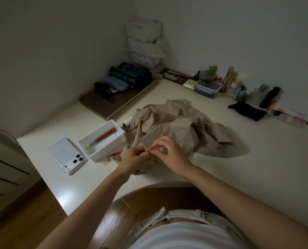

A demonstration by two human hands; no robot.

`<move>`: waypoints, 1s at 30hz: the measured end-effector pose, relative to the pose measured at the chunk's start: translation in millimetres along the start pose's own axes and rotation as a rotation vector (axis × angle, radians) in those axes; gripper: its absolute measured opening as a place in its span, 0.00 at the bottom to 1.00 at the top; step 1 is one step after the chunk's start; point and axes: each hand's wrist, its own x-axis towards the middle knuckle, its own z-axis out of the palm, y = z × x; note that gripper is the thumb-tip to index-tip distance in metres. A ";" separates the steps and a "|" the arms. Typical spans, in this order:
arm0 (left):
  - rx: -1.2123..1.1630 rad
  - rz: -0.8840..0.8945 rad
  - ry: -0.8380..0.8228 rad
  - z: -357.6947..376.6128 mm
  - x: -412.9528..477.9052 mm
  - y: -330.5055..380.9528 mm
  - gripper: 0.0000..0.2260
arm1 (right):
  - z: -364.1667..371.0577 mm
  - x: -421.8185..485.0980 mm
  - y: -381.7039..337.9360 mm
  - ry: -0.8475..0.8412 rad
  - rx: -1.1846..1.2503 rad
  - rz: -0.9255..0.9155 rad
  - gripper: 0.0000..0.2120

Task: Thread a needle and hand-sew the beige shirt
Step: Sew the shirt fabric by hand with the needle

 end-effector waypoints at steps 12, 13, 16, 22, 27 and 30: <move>0.075 0.035 0.123 -2.4 5.7 -7.7 0.07 | -3.9 -8.1 -18.9 -0.147 0.448 0.114 0.08; 0.080 0.037 0.145 -2.8 6.5 -8.2 0.07 | -4.1 -9.2 -14.0 -0.163 0.397 0.166 0.08; 0.084 0.051 0.177 -3.9 7.6 -7.1 0.09 | -11.4 -16.2 4.8 -0.277 0.117 0.278 0.07; 0.070 0.042 0.196 -1.3 6.5 -6.3 0.09 | -32.1 -28.5 34.2 -0.243 -0.099 0.396 0.03; 0.072 0.052 0.190 3.2 5.8 -6.5 0.06 | -26.4 -18.1 14.7 -0.019 -0.017 0.257 0.04; 0.090 0.063 0.183 5.5 4.6 -5.4 0.06 | -14.0 -12.1 2.6 -0.055 0.047 0.200 0.09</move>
